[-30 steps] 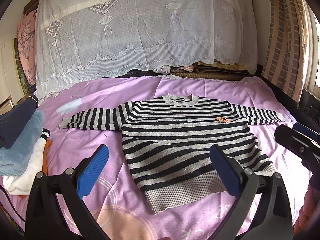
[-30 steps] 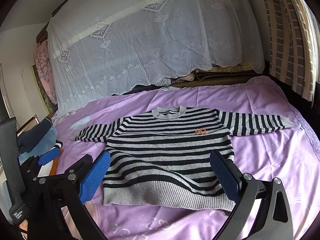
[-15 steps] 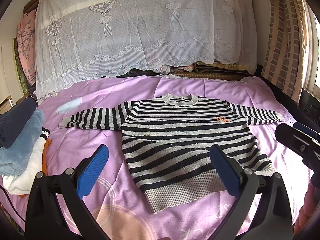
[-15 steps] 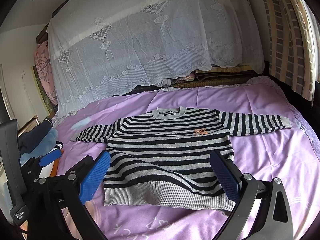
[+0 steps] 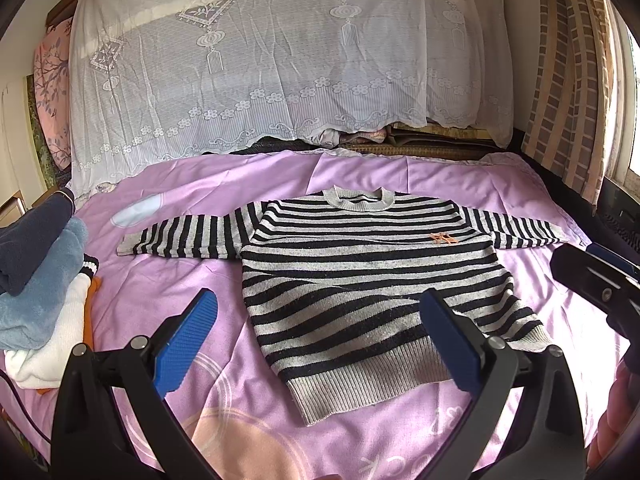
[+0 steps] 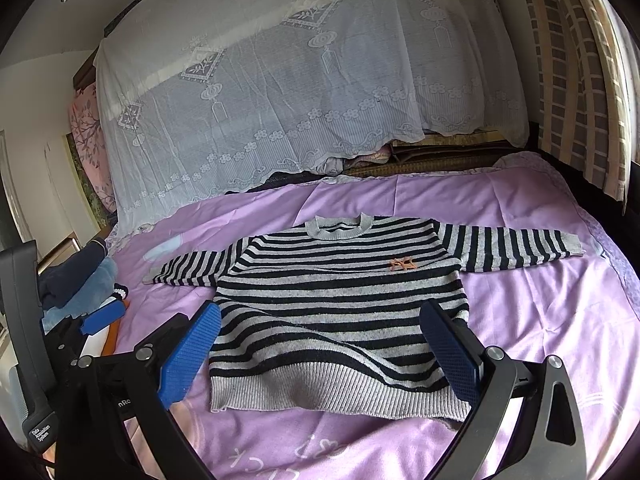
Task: Fold small clothes
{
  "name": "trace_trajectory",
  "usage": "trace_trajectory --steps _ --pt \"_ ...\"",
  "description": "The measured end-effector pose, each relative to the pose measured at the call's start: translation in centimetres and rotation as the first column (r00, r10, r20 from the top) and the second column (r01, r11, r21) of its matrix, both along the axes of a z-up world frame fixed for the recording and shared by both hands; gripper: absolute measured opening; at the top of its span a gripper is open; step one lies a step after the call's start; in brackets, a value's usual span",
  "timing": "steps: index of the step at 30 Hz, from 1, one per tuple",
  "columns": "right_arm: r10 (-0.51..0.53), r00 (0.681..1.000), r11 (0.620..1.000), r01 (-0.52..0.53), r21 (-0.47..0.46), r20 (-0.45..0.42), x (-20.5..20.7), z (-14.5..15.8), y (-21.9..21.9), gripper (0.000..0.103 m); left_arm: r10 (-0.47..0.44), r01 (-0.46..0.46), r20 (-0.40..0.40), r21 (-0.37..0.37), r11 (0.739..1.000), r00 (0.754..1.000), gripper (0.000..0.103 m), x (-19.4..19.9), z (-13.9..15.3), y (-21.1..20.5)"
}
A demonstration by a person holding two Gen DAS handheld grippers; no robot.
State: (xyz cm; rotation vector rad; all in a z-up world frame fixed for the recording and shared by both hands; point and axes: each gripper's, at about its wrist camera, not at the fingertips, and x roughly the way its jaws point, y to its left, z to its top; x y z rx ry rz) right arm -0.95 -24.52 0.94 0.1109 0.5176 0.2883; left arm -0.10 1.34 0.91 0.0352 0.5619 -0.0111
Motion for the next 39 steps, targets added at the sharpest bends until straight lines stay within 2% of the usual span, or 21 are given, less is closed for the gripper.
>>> trace_trajectory --steps 18,22,29,35,39 --pt "0.000 1.000 1.000 0.000 0.002 0.001 0.0 0.0 0.0 0.100 -0.001 0.001 -0.003 0.000 1.000 1.000 0.099 -0.1 0.0 -0.1" --pt "-0.001 1.000 1.000 0.001 0.009 -0.005 -0.1 0.3 0.1 0.100 -0.014 0.014 -0.024 -0.013 1.000 1.000 0.099 -0.1 -0.4 -0.2" --pt "-0.021 0.999 1.000 0.021 0.012 -0.037 0.6 -0.9 -0.1 0.100 -0.042 0.034 -0.124 -0.070 0.997 0.991 0.099 1.3 -2.9 1.0" --pt "-0.028 0.991 0.999 0.033 0.037 -0.129 2.3 -4.0 -1.6 0.100 -0.039 0.019 -0.209 -0.099 0.995 0.977 0.099 3.0 -5.6 2.3" --pt "-0.021 0.980 0.995 0.039 0.090 -0.197 3.2 -6.2 -3.6 0.100 -0.081 0.034 -0.278 -0.170 0.985 0.957 0.099 3.9 -7.7 3.5"
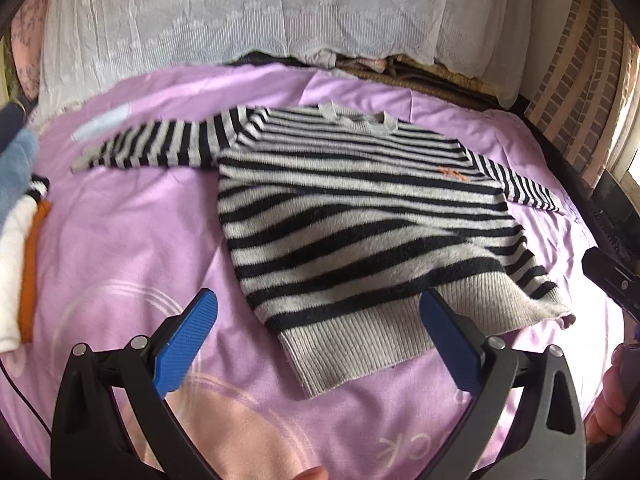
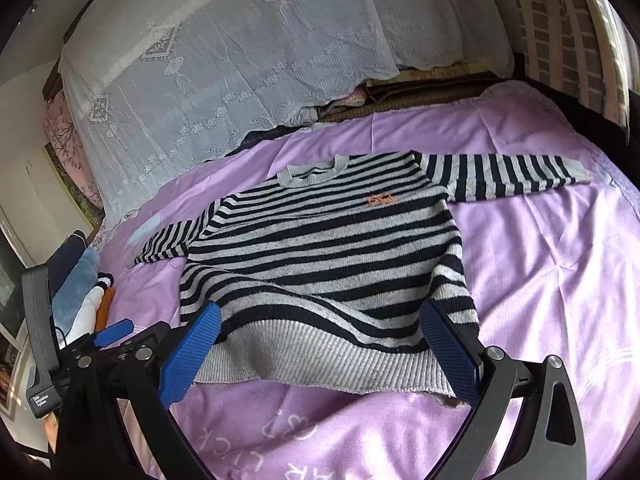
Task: Fold small clothes
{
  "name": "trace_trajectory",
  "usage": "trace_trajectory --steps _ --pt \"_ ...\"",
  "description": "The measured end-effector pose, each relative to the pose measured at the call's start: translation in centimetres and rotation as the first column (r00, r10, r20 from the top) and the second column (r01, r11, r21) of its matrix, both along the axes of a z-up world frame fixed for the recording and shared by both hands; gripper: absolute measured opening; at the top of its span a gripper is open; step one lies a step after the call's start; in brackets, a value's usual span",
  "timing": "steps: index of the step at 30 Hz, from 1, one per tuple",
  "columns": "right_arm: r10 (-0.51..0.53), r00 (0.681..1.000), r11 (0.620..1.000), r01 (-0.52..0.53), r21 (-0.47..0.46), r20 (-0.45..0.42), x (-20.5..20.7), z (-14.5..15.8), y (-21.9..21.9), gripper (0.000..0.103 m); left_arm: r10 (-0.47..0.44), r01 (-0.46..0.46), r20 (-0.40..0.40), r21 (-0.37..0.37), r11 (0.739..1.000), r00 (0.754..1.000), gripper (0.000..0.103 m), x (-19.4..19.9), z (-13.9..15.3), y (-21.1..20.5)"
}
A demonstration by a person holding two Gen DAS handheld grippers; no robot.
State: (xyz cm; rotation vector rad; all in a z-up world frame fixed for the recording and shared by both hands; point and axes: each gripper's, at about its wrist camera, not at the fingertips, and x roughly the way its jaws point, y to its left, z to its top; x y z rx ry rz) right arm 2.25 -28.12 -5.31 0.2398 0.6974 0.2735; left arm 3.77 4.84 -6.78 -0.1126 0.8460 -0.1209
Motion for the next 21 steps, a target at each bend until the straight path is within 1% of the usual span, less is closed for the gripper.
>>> trace_trajectory --steps 2,4,6,9,10,12,13,15,16,17,19,21 --pt "-0.020 0.999 0.999 0.020 0.028 -0.029 0.4 -1.3 -1.6 0.100 0.003 -0.005 -0.041 -0.043 0.999 0.999 0.099 0.4 -1.2 1.0" --pt "-0.058 0.997 0.996 0.062 0.067 -0.049 0.6 -2.3 -3.6 0.100 0.006 -0.015 -0.086 -0.103 0.995 0.996 0.099 0.7 -2.4 2.1" --pt "-0.092 0.993 0.987 0.100 0.124 -0.069 0.7 -3.4 -5.6 0.100 -0.016 -0.006 -0.124 -0.175 0.985 0.992 0.099 1.0 -3.4 2.9" --pt "-0.099 0.988 0.968 0.123 0.219 -0.117 1.2 -4.9 -8.1 0.100 -0.090 0.038 -0.169 -0.289 0.957 0.982 0.099 1.4 -4.7 3.1" --pt "-0.094 0.986 0.960 0.126 0.249 -0.137 1.4 -5.5 -8.7 0.100 -0.122 0.056 -0.184 -0.329 0.943 0.975 0.099 1.5 -5.3 3.0" --pt "-0.078 0.982 0.944 0.129 0.304 -0.173 1.9 -6.7 -9.4 0.100 -0.161 0.063 -0.220 -0.396 0.916 0.962 0.099 2.0 -6.6 3.0" --pt "-0.061 0.978 0.930 0.128 0.345 -0.198 2.1 -7.5 -9.7 0.100 -0.163 0.054 -0.232 -0.415 0.908 0.959 0.099 2.1 -7.2 3.1" --pt "-0.012 0.966 0.888 0.128 0.441 -0.257 2.7 -9.2 -10.3 0.100 -0.165 0.059 -0.208 -0.436 0.898 0.964 0.099 2.0 -7.7 3.2" --pt "0.021 0.954 0.854 0.138 0.502 -0.298 3.0 -10.5 -10.6 0.100 -0.170 0.067 -0.200 -0.440 0.896 0.965 0.099 1.9 -7.8 3.2" --pt "0.035 0.946 0.828 0.152 0.540 -0.321 3.2 -11.3 -10.7 0.100 -0.174 0.073 -0.193 -0.444 0.893 0.966 0.099 1.7 -7.8 3.3" --pt "0.024 0.949 0.807 0.167 0.566 -0.314 3.0 -11.8 -10.9 0.100 -0.178 0.081 -0.170 -0.463 0.883 0.969 0.099 1.5 -7.9 3.5" --pt "0.031 0.952 0.808 0.156 0.569 -0.304 2.8 -11.9 -10.7 0.100 -0.187 0.099 -0.134 -0.489 0.867 0.973 0.099 1.2 -8.0 3.9"
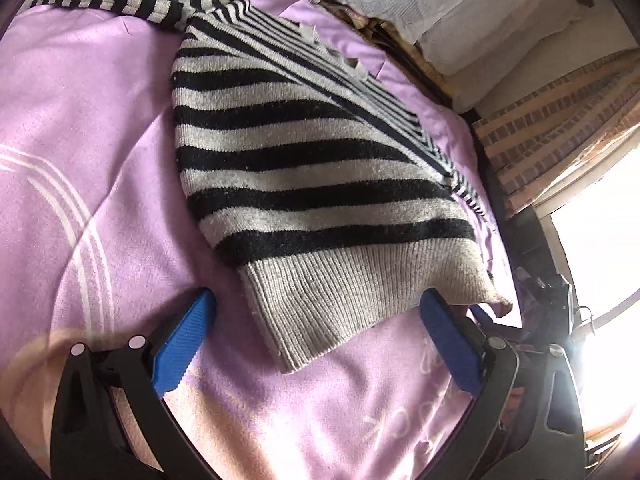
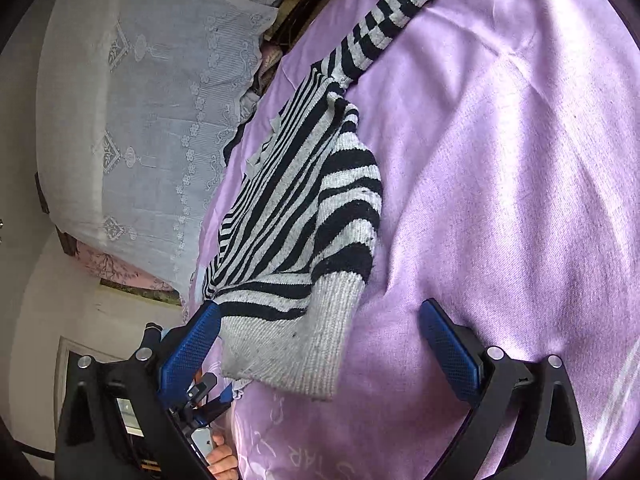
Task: Fold small clothes
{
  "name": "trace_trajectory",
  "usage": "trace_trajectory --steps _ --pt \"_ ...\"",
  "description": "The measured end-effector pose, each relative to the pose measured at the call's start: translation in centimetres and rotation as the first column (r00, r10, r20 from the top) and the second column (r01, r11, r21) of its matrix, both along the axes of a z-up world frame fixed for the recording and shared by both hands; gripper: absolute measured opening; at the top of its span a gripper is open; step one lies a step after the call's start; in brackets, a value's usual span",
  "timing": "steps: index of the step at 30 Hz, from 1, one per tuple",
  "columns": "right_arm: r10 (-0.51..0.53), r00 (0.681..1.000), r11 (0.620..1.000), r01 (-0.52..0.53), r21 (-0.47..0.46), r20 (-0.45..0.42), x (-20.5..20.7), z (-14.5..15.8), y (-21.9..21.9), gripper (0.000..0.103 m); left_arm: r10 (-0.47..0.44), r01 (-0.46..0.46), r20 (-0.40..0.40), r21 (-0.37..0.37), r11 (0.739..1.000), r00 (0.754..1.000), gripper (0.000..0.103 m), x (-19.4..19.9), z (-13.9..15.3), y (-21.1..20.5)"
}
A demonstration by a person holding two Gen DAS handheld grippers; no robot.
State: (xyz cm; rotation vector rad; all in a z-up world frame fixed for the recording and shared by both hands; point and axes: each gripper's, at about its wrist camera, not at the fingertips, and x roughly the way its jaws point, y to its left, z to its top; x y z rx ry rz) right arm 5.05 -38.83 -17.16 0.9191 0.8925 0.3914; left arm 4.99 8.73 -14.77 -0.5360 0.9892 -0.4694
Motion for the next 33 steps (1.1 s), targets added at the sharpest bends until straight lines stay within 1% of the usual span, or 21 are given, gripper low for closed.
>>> trace_trajectory --steps 3,4,5,7,9,10,13,14,15,16,17,18,19,20,21,23,26,28,30,32,33 --pt "0.078 0.995 0.996 -0.075 -0.051 0.064 -0.7 0.1 0.8 0.100 -0.008 0.008 0.000 -0.059 0.998 1.000 0.099 -0.1 0.0 0.8" --pt "0.109 0.989 0.993 -0.103 -0.061 0.096 -1.0 0.1 0.9 0.100 -0.006 0.005 -0.011 -0.100 0.995 1.000 0.099 -0.1 0.1 0.9" --pt "0.129 0.985 0.991 -0.123 -0.058 0.116 -1.4 0.3 0.9 0.100 -0.020 0.018 -0.018 -0.138 0.990 1.000 0.099 -0.1 0.3 0.9" --pt "0.141 0.983 0.990 -0.139 -0.022 0.117 -1.7 0.5 0.7 0.099 -0.069 0.065 -0.015 -0.183 0.981 0.998 0.099 -0.3 0.6 0.2" --pt "0.125 0.985 0.992 -0.127 0.006 0.115 -2.0 0.6 0.3 0.099 -0.100 0.096 -0.012 -0.199 0.975 0.995 0.099 -0.6 0.8 -0.7" --pt "0.125 0.986 0.992 -0.125 -0.003 0.109 -2.0 0.7 0.5 0.099 -0.101 0.096 -0.015 -0.203 0.974 0.995 0.099 -0.5 0.7 -1.0" --pt "0.116 0.987 0.993 -0.115 -0.014 0.112 -2.0 0.8 0.8 0.096 -0.064 0.055 -0.041 -0.203 0.978 0.997 0.097 0.8 -0.3 -1.1" --pt "0.109 0.988 0.994 -0.108 -0.014 0.108 -1.8 0.8 0.9 0.089 -0.043 0.034 -0.044 -0.200 0.979 0.998 0.091 1.0 -0.3 -1.0" --pt "0.103 0.990 0.995 -0.103 -0.007 0.101 -1.6 0.7 1.0 0.077 -0.032 0.022 -0.047 -0.192 0.981 0.998 0.081 1.2 -0.2 -0.9" --pt "0.102 0.991 0.995 -0.103 0.003 0.088 -0.9 0.5 1.1 0.068 -0.021 0.012 -0.050 -0.177 0.984 0.999 0.073 1.3 -0.2 -0.9" --pt "0.102 0.992 0.994 -0.103 0.017 0.068 -0.2 0.2 1.2 0.049 -0.018 0.009 -0.056 -0.163 0.987 0.998 0.055 1.6 -0.3 -0.9" --pt "0.103 0.994 0.994 -0.104 0.036 0.039 0.5 -0.2 1.3 0.036 -0.020 0.009 -0.067 -0.158 0.987 0.998 0.037 1.8 -0.6 -0.8" --pt "0.107 0.994 0.992 -0.107 0.067 0.010 0.8 -0.8 1.3 0.032 -0.025 0.012 -0.075 -0.163 0.987 0.997 0.028 1.8 -1.0 -0.7" --pt "0.113 0.994 0.990 -0.112 0.088 0.000 1.0 -1.3 1.5 0.024 -0.040 0.024 -0.084 -0.178 0.984 0.996 0.016 1.9 -1.3 -0.6" --pt "0.121 0.993 0.989 -0.120 0.090 -0.004 1.0 -1.5 1.6 0.013 -0.049 0.031 -0.088 -0.188 0.982 0.995 0.009 1.6 -1.5 -0.3" --pt "0.129 0.992 0.990 -0.130 0.062 0.017 0.7 -1.1 1.8 0.008 -0.054 0.042 -0.067 -0.169 0.985 0.996 0.007 1.1 -1.0 0.1" --pt "0.152 0.986 0.988 -0.149 -0.042 0.071 -0.4 1.0 2.2 0.007 -0.073 0.069 -0.022 -0.131 0.989 0.997 0.006 -0.2 0.5 1.1" --pt "0.187 0.979 0.980 -0.180 -0.089 0.079 -1.1 1.8 2.6 0.007 -0.077 0.075 -0.016 -0.103 0.992 0.997 0.006 -1.3 1.0 2.0" --pt "0.211 0.976 0.969 -0.202 -0.142 0.052 -1.8 1.3 3.1 0.007 -0.076 0.074 -0.027 -0.082 0.994 0.997 0.006 -2.1 0.5 3.0" --pt "0.233 0.972 0.952 -0.231 -0.203 -0.014 -2.0 -0.5 3.8 0.007 -0.065 0.060 -0.061 -0.075 0.995 0.996 0.006 -2.6 -0.9 3.7" --pt "0.234 0.972 0.948 -0.230 -0.221 -0.005 -2.2 -0.9 3.9 0.005 -0.064 0.058 -0.073 -0.082 0.995 0.995 0.005 -2.8 -1.6 3.9"
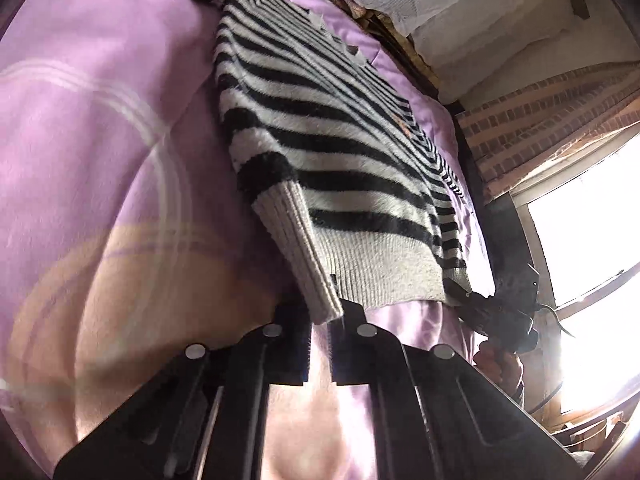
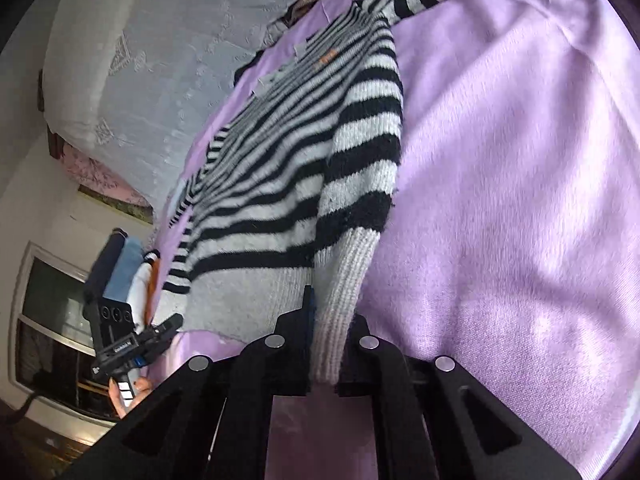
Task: Fold small clothes
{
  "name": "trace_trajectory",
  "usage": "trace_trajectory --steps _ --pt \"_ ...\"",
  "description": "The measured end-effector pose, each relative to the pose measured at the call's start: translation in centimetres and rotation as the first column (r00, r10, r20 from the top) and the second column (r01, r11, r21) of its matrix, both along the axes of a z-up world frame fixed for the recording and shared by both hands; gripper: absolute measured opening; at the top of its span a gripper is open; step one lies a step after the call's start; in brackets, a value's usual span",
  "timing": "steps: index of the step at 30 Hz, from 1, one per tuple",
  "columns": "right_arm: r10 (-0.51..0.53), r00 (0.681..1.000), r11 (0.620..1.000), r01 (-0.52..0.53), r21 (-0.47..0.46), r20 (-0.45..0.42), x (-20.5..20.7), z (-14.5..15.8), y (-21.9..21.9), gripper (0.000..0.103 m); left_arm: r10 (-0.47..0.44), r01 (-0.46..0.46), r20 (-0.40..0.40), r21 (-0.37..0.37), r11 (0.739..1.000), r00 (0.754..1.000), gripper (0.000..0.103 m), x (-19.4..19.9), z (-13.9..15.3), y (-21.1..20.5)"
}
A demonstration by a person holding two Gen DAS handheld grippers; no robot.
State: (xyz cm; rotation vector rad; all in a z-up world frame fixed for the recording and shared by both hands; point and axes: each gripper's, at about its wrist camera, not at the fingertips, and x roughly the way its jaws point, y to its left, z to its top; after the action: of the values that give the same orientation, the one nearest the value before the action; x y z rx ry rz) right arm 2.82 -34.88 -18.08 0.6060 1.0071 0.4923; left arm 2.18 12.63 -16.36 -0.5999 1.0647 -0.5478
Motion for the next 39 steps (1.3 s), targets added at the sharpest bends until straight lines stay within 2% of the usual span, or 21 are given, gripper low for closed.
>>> trace_trajectory --steps 3,7,9,10,13,16,17,18,19,21,24,27,28,29,30,31,33,35,36,37,39 --pt "0.017 1.000 0.999 -0.016 -0.036 0.004 -0.3 0.8 -0.1 0.010 0.007 -0.006 0.011 -0.016 1.000 1.000 0.005 -0.3 -0.1 0.5" --pt "0.063 0.998 0.992 -0.064 -0.105 -0.012 -1.5 1.5 -0.5 0.021 0.002 -0.007 0.080 0.063 0.998 0.997 0.005 -1.4 2.1 0.8" --pt "0.021 0.999 0.986 -0.017 -0.168 0.027 -2.2 2.8 -1.0 0.029 0.010 -0.022 0.123 0.093 0.995 0.992 0.006 -2.1 3.5 1.3" --pt "-0.018 0.996 0.974 0.037 -0.223 0.087 -2.5 4.1 -1.5 0.030 0.014 -0.032 0.155 0.115 0.993 0.988 0.006 -2.3 4.6 1.4" --pt "-0.048 0.970 0.951 0.118 -0.286 0.240 -2.7 7.8 -1.7 0.033 0.024 -0.066 0.234 0.172 0.983 0.972 0.017 -2.2 7.5 1.2" --pt "-0.016 0.950 0.967 0.094 -0.238 0.311 -1.6 10.1 -0.4 0.045 0.005 -0.054 0.278 0.168 0.984 0.960 0.036 -0.8 9.7 0.0" --pt "-0.002 0.945 0.970 0.082 -0.231 0.328 -0.8 10.6 0.7 0.052 -0.011 -0.037 0.286 0.162 0.986 0.958 0.046 0.0 10.1 -0.8" --pt "0.012 0.940 0.970 0.071 -0.231 0.341 0.0 10.8 1.8 0.054 -0.024 -0.025 0.293 0.162 0.987 0.956 0.051 0.8 10.4 -1.7" --pt "0.028 0.937 0.971 0.057 -0.233 0.348 1.1 10.8 2.9 0.055 -0.037 -0.014 0.295 0.169 0.986 0.955 0.051 2.0 10.4 -2.8" --pt "0.064 0.942 0.976 0.010 -0.219 0.328 3.5 10.3 5.3 0.056 -0.049 0.004 0.265 0.168 0.986 0.963 0.051 4.3 9.7 -5.0" --pt "0.097 0.964 0.986 -0.059 -0.157 0.249 7.8 8.4 8.6 0.056 -0.069 0.047 0.183 0.122 0.991 0.981 0.051 7.9 7.2 -7.0" --pt "0.089 0.982 0.988 -0.067 -0.136 0.165 10.4 5.5 9.3 0.059 -0.074 0.057 0.117 0.149 0.987 0.990 0.051 9.8 3.9 -7.6" --pt "0.071 0.989 0.990 -0.053 -0.133 0.132 10.7 4.1 8.8 0.060 -0.072 0.056 0.099 0.158 0.986 0.993 0.051 10.1 2.6 -7.2" --pt "0.058 0.992 0.993 -0.046 -0.110 0.111 10.9 3.1 8.0 0.058 -0.073 0.060 0.094 0.138 0.989 0.993 0.044 10.1 1.8 -6.6" --pt "0.063 0.992 0.997 -0.058 -0.049 0.112 10.9 2.4 6.8 0.053 -0.073 0.063 0.102 0.099 0.993 0.992 0.038 9.8 1.4 -5.7" --pt "0.070 0.991 0.998 -0.070 -0.005 0.118 10.6 2.1 5.8 0.052 -0.069 0.062 0.095 0.069 0.996 0.993 0.036 9.5 1.1 -4.5" --pt "0.055 0.990 0.998 -0.059 0.029 0.130 9.7 2.1 3.2 0.050 -0.042 0.034 0.102 0.077 0.996 0.994 0.032 8.6 1.2 -2.6" --pt "0.028 0.988 0.999 -0.032 0.028 0.150 8.8 2.3 0.9 0.050 0.025 -0.055 0.144 0.205 0.977 0.989 0.033 7.3 2.1 -0.7" --pt "-0.005 0.990 1.000 0.005 -0.002 0.144 8.4 2.3 -0.1 0.052 0.052 -0.088 0.154 0.232 0.969 0.987 0.034 6.9 2.4 0.1" --pt "-0.037 0.989 0.999 0.038 -0.009 0.142 8.1 2.2 -1.0 0.052 0.077 -0.111 0.157 0.222 0.969 0.985 0.036 6.7 2.7 1.2" --pt "-0.069 0.991 0.997 0.064 0.042 0.114 7.9 2.6 -2.3 0.053 0.121 -0.145 0.150 0.167 0.975 0.981 0.040 6.9 3.3 3.2"
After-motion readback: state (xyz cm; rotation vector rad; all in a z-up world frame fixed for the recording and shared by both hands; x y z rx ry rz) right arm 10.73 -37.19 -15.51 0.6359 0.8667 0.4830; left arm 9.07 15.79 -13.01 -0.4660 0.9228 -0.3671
